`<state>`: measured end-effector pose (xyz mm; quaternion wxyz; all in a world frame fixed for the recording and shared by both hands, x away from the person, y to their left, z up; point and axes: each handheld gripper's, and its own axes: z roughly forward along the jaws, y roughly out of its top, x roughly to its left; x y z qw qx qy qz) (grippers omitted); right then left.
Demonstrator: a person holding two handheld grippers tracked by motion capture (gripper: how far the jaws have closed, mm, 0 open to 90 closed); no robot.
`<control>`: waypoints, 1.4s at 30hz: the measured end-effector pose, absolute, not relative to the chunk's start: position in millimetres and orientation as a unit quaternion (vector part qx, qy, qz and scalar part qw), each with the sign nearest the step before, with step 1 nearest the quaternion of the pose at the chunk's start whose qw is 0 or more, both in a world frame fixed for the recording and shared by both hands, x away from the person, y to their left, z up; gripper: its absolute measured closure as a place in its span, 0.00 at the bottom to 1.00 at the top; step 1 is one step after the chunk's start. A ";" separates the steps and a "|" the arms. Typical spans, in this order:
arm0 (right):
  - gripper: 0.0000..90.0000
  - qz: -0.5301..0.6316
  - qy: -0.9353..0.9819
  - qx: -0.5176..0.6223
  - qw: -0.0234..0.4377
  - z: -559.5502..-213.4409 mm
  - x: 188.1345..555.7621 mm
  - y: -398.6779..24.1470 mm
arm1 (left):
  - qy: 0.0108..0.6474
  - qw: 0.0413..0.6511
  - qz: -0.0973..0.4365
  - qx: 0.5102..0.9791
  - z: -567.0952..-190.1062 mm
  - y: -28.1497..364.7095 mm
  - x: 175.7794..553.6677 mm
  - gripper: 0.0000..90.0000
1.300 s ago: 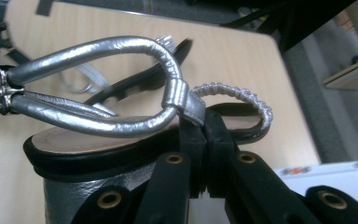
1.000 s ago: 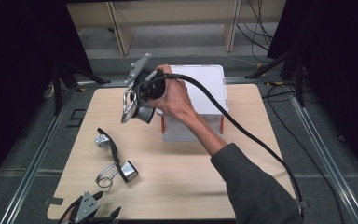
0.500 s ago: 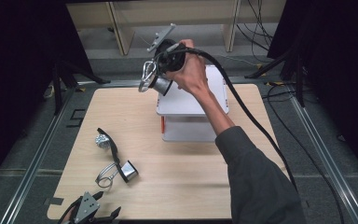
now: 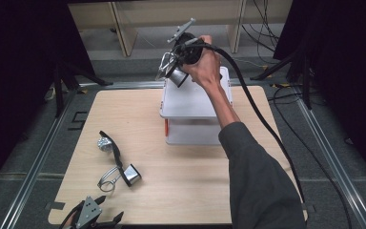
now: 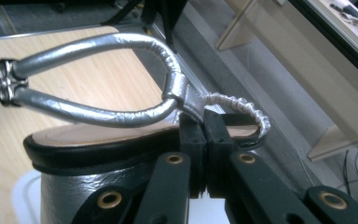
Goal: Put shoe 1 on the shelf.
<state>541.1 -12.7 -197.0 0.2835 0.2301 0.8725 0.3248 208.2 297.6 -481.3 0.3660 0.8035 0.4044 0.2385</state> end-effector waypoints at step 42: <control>0.97 0.329 0.876 0.262 0.236 -277.0 535.7 -64.6 | 0.405 0.361 0.239 0.806 -481.6 296.7 208.2 0.20</control>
